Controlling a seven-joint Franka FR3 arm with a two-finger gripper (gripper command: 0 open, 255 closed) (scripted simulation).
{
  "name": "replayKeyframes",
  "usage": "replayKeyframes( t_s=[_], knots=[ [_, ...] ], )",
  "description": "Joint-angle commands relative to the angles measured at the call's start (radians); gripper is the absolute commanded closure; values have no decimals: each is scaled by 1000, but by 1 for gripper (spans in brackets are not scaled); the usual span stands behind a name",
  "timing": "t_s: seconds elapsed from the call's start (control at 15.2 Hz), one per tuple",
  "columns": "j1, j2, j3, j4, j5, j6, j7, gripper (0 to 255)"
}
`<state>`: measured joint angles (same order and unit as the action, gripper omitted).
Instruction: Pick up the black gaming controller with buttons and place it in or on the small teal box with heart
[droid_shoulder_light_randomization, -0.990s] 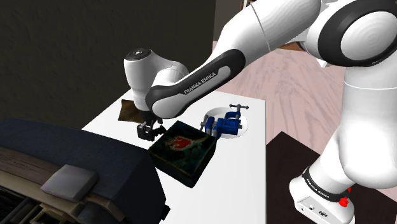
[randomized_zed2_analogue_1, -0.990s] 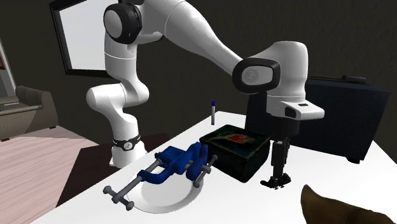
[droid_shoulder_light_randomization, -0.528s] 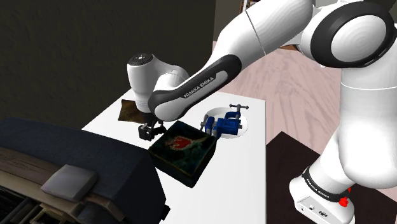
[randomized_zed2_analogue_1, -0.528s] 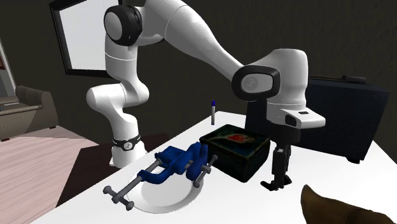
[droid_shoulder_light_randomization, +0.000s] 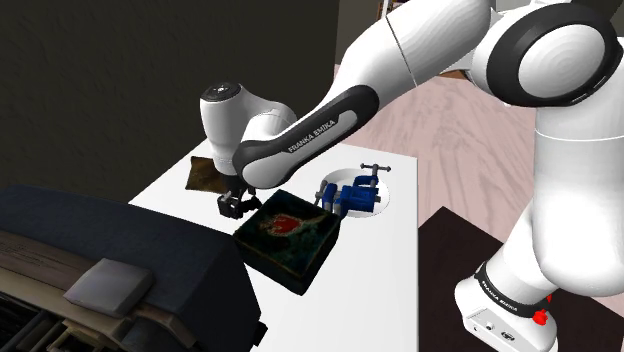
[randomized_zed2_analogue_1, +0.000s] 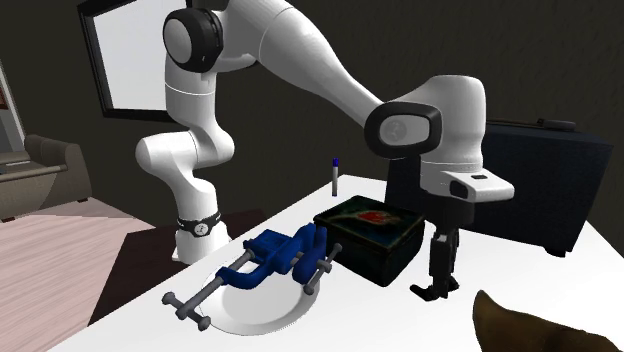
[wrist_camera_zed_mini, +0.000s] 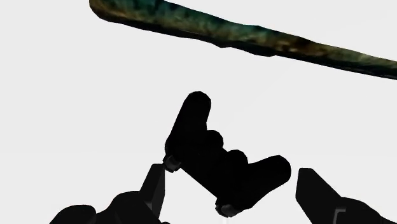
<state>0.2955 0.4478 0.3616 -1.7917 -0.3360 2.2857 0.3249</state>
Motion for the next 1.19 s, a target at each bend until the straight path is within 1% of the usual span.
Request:
replayKeyframes(
  t_s=[0.0,0.13,0.26,0.33,0.99,1.06,1.12],
  knots=[
    [7,11,8,-9,5,0,-1,255],
    [5,15,7,0,6,-5,-6,255],
    [-1,3,8,-21,8,5,-8,255],
    [8,9,9,-9,6,-2,2,255],
    [-4,-58,30,34,49,-105,-33,255],
    [-3,-51,28,30,44,-94,-30,255],
    [-3,-51,28,30,44,-94,-30,0]
  ],
)
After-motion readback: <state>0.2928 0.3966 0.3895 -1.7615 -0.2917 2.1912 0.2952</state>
